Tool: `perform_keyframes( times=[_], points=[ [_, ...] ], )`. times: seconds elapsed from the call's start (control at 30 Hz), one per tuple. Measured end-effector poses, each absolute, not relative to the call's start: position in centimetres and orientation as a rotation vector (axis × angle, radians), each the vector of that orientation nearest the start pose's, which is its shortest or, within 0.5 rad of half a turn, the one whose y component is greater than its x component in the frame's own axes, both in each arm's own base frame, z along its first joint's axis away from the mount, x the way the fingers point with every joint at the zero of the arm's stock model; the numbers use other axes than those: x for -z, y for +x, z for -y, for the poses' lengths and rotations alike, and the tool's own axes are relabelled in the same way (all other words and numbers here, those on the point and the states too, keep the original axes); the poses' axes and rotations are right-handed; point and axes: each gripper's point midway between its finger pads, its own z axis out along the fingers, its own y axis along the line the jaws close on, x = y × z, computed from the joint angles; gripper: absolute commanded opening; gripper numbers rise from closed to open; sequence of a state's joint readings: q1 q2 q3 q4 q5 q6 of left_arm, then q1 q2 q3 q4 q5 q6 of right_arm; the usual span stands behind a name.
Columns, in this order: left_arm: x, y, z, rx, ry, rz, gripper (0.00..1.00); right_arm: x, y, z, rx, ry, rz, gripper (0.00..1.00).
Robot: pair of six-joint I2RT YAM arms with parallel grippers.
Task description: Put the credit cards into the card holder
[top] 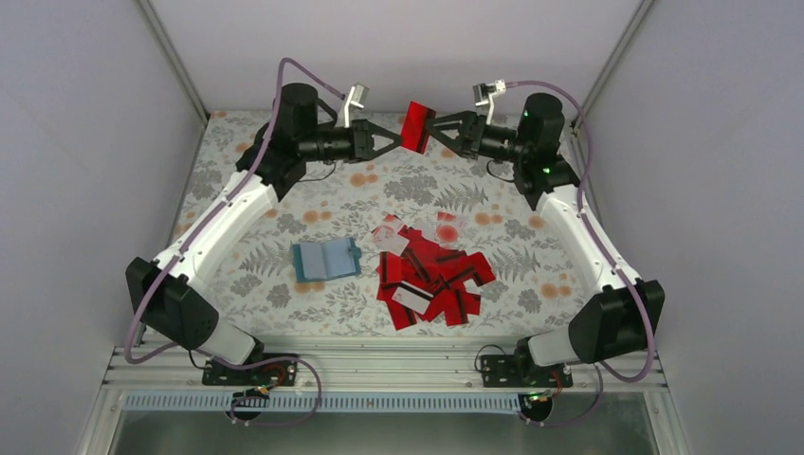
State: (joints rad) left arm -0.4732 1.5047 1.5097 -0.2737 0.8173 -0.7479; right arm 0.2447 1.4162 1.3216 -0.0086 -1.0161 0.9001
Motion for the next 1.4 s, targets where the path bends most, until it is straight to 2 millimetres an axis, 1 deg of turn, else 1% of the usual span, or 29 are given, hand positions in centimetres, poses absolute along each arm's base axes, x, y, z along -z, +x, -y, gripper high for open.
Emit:
perform_keyframes(
  times=[0.2, 0.33, 0.37, 0.57, 0.63, 0.7, 0.77, 0.83, 0.93, 1.1, 1.27, 1.4],
  points=[
    [-40.9, 32.1, 31.0, 1.604, 0.419, -1.955, 0.02, -42.8, 33.8, -24.8, -1.699, -0.368, -1.832, 0.35],
    [-41.9, 31.7, 31.0, 1.626, 0.439, -1.923, 0.02, -43.7, 33.3, -25.3, -1.72, -0.412, -1.799, 0.1],
    [-42.1, 31.6, 31.0, 1.629, 0.443, -1.914, 0.02, -43.8, 33.2, -25.4, -1.729, -0.416, -1.797, 0.05],
    [-43.1, 31.0, 30.8, 1.639, 0.456, -1.885, 0.03, -44.4, 33.0, -25.9, -1.749, -0.445, -1.776, 0.04],
    [-43.3, 30.9, 30.7, 1.638, 0.456, -1.88, 0.05, -44.6, 32.9, -26.0, -1.75, -0.454, -1.768, 0.04],
    [-43.5, 30.8, 30.5, 1.629, 0.452, -1.876, 0.13, -44.8, 32.8, -26.1, -1.752, -0.46, -1.764, 0.04],
    [-43.4, 30.8, 30.4, 1.613, 0.448, -1.879, 0.28, -45.3, 32.6, -26.3, -1.753, -0.469, -1.756, 0.04],
    [-43.1, 30.9, 30.1, 1.584, 0.438, -1.891, 0.37, -45.8, 32.5, -26.4, -1.754, -0.478, -1.748, 0.04],
    [-42.8, 31.0, 29.7, 1.542, 0.431, -1.9, 0.45, -45.7, 32.6, -26.6, -1.77, -0.469, -1.759, 0.04],
    [-41.8, 30.8, 28.6, 1.501, 0.396, -1.915, 0.56, -44.3, 33.3, -27.2, -1.829, -0.424, -1.825, 0.04],
    [-41.7, 30.6, 27.9, 1.503, 0.391, -1.902, 0.57, -42.8, 33.6, -27.9, -1.893, -0.4, -1.896, 0.04],
    [-41.7, 30.5, 28.0, 1.528, 0.406, -1.891, 0.54, -41.9, 33.3, -28.7, -1.945, -0.403, -1.942, 0.04]
  ],
)
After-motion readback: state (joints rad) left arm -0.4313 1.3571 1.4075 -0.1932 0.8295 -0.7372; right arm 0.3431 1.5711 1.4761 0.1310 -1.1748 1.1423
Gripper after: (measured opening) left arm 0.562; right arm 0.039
